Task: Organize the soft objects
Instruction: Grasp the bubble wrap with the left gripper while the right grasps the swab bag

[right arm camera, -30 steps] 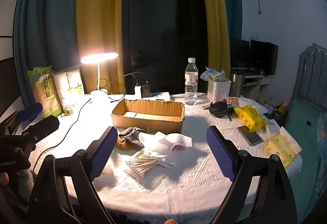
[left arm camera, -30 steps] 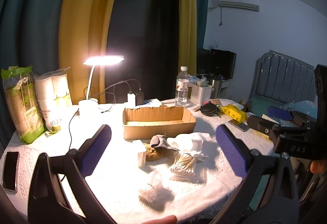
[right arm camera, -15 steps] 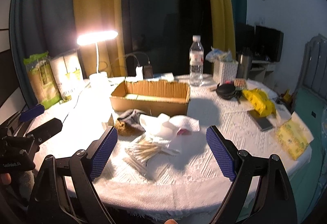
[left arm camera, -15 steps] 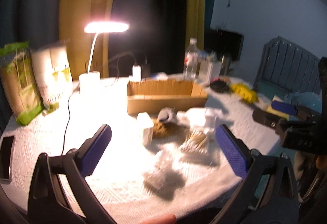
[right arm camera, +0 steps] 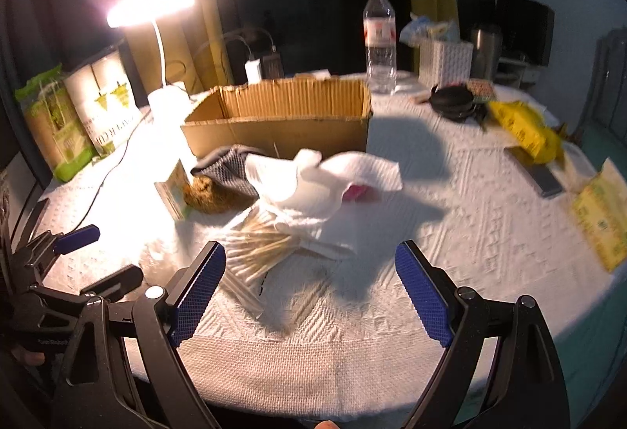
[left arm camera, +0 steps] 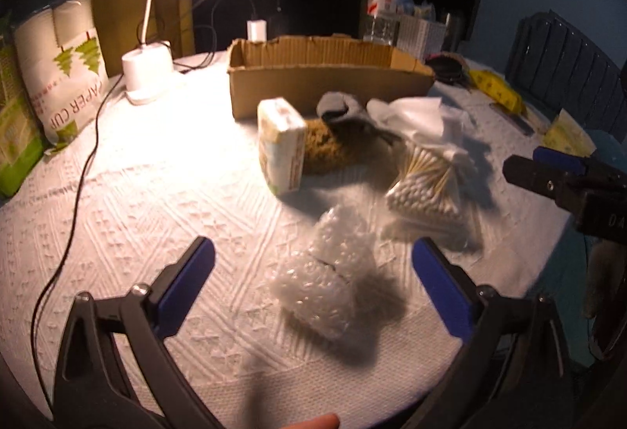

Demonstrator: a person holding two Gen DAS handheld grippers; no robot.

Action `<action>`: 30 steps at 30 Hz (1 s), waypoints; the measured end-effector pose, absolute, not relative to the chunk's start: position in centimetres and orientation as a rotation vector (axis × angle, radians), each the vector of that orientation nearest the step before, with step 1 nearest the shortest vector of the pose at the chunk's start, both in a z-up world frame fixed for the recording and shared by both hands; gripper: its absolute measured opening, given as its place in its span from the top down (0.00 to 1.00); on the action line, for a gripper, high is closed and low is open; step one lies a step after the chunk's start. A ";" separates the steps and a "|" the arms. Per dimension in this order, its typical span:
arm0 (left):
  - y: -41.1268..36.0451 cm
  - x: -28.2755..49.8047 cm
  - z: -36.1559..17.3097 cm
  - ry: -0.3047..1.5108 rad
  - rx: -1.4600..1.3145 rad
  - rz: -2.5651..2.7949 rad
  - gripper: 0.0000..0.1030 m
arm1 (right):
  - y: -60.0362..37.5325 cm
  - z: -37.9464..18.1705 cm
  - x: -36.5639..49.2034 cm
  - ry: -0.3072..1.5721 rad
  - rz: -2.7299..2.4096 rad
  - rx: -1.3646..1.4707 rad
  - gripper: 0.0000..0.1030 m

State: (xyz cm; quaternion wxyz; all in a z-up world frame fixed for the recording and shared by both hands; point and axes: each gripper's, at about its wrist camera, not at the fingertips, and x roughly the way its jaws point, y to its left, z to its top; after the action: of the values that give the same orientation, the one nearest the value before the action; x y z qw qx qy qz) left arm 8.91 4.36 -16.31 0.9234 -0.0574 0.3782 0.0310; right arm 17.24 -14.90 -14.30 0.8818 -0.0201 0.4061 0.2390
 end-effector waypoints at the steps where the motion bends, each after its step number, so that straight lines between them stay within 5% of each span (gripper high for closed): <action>1: 4.4 9.1 -16.6 0.788 -0.113 0.069 0.18 | -14.7 -14.7 17.5 0.859 0.504 -0.041 0.12; 6: 5.1 10.2 -18.3 0.839 -0.127 0.038 0.26 | -12.7 -16.8 19.0 0.920 0.561 -0.009 0.12; 13: 5.1 10.3 -18.8 0.858 -0.151 -0.078 0.53 | -10.0 -18.3 20.6 0.998 0.599 0.024 0.12; 20: 6.4 9.6 -18.7 0.837 -0.195 -0.106 0.61 | -8.3 -19.6 21.4 1.036 0.588 0.012 0.12; 24: 7.5 8.8 -17.7 0.800 -0.222 -0.102 0.62 | -7.5 -19.1 21.0 1.032 0.652 0.001 0.40; 30: 8.5 7.2 -15.3 0.735 -0.205 -0.070 0.62 | -6.0 -17.4 18.8 0.983 0.751 -0.057 0.46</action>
State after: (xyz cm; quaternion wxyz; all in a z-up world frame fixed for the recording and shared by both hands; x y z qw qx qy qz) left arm 7.19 8.52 -15.28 0.9275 -0.0999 0.3585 -0.0341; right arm 18.81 -5.96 -17.38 0.8144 -0.0266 0.4606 0.3521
